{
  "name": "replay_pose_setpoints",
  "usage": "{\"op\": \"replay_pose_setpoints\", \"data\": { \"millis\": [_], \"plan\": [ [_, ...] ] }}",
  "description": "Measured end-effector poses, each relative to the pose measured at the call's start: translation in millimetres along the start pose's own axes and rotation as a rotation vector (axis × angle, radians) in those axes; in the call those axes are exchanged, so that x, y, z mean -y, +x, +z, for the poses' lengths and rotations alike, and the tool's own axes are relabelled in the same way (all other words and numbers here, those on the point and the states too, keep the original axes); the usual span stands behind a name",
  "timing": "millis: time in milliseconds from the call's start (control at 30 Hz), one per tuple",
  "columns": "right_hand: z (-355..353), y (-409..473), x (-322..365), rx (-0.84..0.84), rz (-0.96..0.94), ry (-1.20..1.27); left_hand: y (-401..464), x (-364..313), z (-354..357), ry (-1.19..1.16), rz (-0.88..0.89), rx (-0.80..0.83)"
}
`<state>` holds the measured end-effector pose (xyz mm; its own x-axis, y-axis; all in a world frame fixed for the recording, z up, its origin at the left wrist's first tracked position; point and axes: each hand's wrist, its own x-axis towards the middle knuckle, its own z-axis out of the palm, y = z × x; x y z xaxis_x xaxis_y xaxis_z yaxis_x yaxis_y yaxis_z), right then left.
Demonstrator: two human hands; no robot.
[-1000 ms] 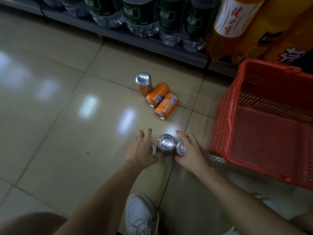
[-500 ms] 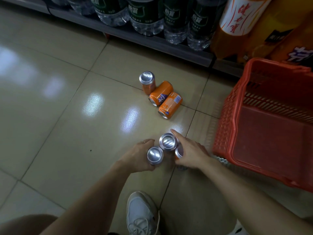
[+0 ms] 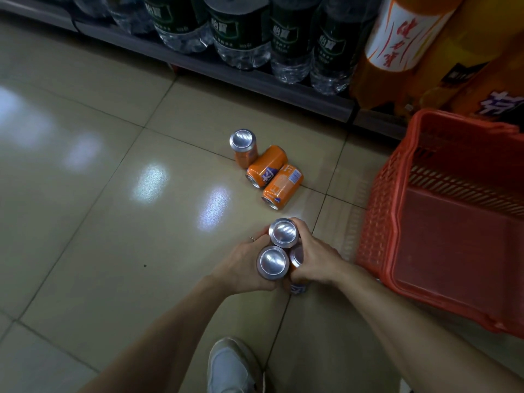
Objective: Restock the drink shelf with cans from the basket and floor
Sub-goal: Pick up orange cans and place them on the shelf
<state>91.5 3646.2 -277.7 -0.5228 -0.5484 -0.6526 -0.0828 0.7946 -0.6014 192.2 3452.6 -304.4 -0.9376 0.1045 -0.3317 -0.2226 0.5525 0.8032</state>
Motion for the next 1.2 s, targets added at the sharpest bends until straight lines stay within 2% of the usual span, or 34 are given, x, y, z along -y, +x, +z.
{"op": "replay_pose_setpoints", "data": {
  "millis": [233,433,633,933,1100,1200],
  "plan": [
    [-31,-18,43,-0.103,-0.119,0.248,-5,-65,-67,-0.021,0.006,-0.072],
    [-128,-94,158,-0.117,-0.290,0.390,-42,-194,-181,-0.072,0.027,-0.209],
    [-285,-245,313,-0.232,-0.392,0.307,-80,-396,-319,-0.125,0.111,-0.282],
    [-515,-525,528,-0.437,-0.476,0.177,-154,-742,-493,-0.169,0.431,-0.337],
    [-611,-648,616,-0.574,-0.590,0.099,-182,-899,-568,-0.216,0.606,-0.307],
    [-652,-708,651,-0.677,-0.560,0.071,-186,-973,-599,-0.211,0.721,-0.274]
  ]
}}
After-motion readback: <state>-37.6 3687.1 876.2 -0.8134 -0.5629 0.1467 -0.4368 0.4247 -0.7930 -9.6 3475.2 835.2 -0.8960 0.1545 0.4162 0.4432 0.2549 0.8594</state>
